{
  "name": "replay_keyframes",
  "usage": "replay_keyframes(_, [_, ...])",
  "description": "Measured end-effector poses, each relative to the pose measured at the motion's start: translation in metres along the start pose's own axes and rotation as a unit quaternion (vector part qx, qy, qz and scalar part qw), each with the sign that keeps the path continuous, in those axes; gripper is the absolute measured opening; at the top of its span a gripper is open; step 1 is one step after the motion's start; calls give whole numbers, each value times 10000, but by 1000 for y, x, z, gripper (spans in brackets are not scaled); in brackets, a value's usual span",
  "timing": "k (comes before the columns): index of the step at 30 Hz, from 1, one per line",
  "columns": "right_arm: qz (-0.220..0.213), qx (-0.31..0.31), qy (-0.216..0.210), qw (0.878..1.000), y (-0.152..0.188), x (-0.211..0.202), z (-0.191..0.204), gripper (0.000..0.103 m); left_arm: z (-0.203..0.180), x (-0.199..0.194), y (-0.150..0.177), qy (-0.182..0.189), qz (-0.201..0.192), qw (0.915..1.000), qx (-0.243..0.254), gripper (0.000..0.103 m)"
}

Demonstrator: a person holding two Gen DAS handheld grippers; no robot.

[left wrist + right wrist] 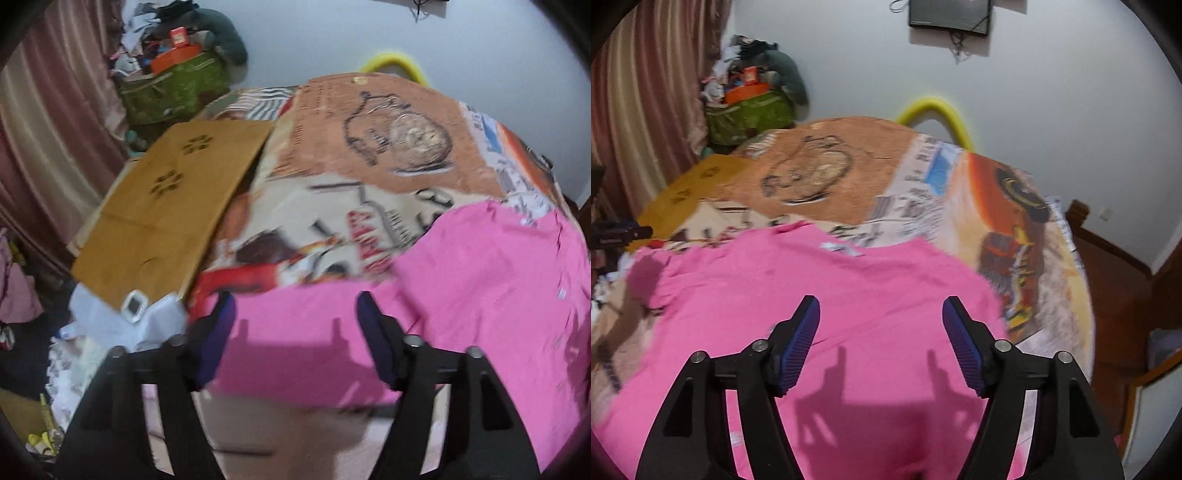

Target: Fold small clothes

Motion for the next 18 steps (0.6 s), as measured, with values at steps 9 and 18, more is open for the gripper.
replay_keyframes(9, [469, -199, -324, 9982, 36, 24, 46, 69, 52, 33, 54, 608, 510, 9936, -798, 78])
replay_keyframes(18, [863, -245, -333, 9954, 54, 55, 57, 69, 51, 61, 47, 674, 528, 9898, -1139, 53])
Point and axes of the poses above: each gripper's, at about its wrist camera, not at the fingertips, and x roughly the way its jaws point, z to its left, y to its underside, the point moved 6 cm from there along x, roughly the way its jaws point, and after that the axes turned 13 degrees about z, right-handed, at the moved point
